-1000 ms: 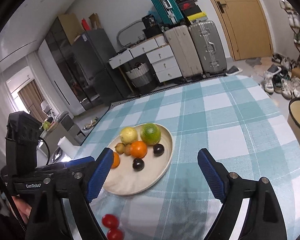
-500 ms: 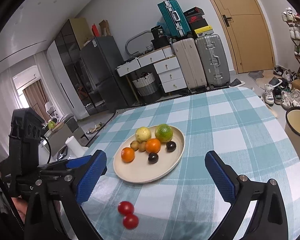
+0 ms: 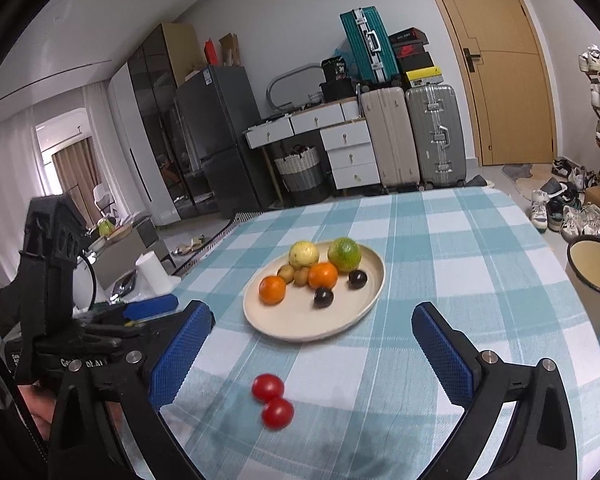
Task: Organize fruits
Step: 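Withdraw both open grippers toward the two red tomatoes, then grasp a red tomato with the right gripper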
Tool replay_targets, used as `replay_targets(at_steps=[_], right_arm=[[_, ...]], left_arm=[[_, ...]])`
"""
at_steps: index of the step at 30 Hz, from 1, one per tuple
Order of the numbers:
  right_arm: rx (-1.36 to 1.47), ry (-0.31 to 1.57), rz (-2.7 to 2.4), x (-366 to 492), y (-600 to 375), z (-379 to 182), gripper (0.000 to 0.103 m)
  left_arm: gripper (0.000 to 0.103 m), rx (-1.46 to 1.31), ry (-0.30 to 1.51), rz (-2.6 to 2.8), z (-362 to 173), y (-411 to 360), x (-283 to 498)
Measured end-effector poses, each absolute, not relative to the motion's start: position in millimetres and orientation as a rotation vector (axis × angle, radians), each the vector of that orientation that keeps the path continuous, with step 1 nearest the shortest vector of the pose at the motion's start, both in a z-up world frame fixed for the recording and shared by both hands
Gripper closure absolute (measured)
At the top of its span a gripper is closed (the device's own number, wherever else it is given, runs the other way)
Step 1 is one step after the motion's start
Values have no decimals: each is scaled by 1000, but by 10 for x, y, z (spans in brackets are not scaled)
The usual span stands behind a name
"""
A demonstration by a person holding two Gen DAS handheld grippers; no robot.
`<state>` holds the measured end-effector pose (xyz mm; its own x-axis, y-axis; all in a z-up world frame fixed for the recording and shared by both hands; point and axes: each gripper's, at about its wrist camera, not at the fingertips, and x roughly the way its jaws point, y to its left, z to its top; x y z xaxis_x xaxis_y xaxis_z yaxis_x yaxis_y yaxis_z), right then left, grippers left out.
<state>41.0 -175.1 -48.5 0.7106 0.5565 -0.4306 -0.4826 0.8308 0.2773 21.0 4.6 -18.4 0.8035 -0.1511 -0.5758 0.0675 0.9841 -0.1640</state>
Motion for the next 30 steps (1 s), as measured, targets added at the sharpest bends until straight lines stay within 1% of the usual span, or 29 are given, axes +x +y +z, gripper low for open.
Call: replay_targets(at_steps=[8,16,21,26,27,29,30], right_arm=[[139,647,610,397,-1639,-834,0],[126,734,629,451,-1529,-1026,0],[112,807,653,520,-1428,-1151,0],[94,832,662,561,-1345,-1212,1],[91,833,664,558,-1335,-1217,2],[82,840,675,567,-1305,-1237,8],[78,845,677,558,-1296,-1245,13]], left_arm=[[1,-201,704,-94,-488,242,168],[1,-231,764,-89,-774,349,212],[1,-241,785,-79,-850,401,230],[1,-259,795,-77,-888,454,252],[1,-260,796,-79,-891,452,252],[1,-259,802,-81,-898,448,256],[1,-257,804,-84,-899,443,258]])
